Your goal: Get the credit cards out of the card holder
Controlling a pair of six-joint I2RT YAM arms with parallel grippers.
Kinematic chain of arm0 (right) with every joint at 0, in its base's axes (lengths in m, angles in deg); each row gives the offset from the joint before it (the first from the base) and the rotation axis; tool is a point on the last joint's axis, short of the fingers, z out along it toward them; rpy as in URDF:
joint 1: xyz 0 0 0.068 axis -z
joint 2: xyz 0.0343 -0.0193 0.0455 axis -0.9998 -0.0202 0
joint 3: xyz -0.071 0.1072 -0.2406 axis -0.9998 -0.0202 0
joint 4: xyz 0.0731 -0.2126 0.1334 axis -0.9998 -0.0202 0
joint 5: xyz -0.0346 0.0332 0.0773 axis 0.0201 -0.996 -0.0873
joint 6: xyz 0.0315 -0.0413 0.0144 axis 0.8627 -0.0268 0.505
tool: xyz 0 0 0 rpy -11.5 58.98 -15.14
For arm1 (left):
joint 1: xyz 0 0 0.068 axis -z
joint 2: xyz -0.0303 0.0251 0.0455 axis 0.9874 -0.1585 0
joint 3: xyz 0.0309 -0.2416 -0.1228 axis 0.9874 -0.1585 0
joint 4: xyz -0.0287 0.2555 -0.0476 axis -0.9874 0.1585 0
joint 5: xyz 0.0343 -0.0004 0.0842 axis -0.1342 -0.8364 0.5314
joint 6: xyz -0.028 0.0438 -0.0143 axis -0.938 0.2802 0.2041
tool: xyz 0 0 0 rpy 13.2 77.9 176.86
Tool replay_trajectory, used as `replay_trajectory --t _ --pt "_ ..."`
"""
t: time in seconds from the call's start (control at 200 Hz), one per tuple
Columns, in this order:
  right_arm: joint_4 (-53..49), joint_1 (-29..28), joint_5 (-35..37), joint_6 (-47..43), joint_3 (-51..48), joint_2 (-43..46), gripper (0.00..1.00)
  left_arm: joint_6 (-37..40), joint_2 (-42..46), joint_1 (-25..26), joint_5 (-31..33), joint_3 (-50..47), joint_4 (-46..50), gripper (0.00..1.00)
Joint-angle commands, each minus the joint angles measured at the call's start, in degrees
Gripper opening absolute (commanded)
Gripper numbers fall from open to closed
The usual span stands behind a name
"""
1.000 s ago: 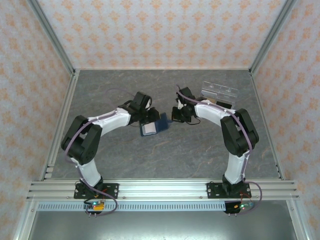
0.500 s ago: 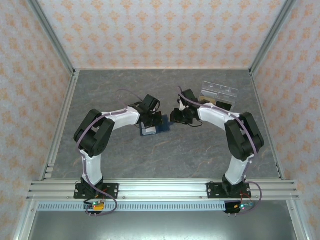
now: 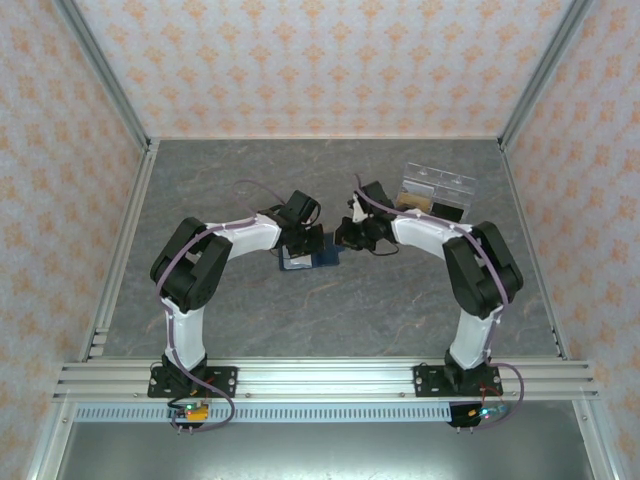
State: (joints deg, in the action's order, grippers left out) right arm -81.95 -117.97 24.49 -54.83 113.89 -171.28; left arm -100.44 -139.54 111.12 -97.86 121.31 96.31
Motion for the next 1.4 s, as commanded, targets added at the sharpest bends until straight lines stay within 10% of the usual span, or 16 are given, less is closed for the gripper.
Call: replay_trajectory --t 0.0,0.52,0.941,1.396 --pt "-1.77 -1.3 -0.18 0.02 2.75 -1.68 0.1 -0.62 -0.91 -0.09 -0.08 0.53 1.55 0.0" --pt "-2.98 -1.4 4.78 0.51 1.31 -5.11 0.09 0.01 6.93 -1.83 2.34 4.52 9.18 0.08" --pt "-2.67 -1.44 6.22 1.23 0.19 -6.66 0.09 -2.84 12.37 -4.18 6.35 -2.97 8.91 0.56" --pt "-3.68 -1.4 6.35 1.18 0.87 -8.24 0.09 -3.7 6.8 -4.18 0.72 -2.16 5.84 0.57"
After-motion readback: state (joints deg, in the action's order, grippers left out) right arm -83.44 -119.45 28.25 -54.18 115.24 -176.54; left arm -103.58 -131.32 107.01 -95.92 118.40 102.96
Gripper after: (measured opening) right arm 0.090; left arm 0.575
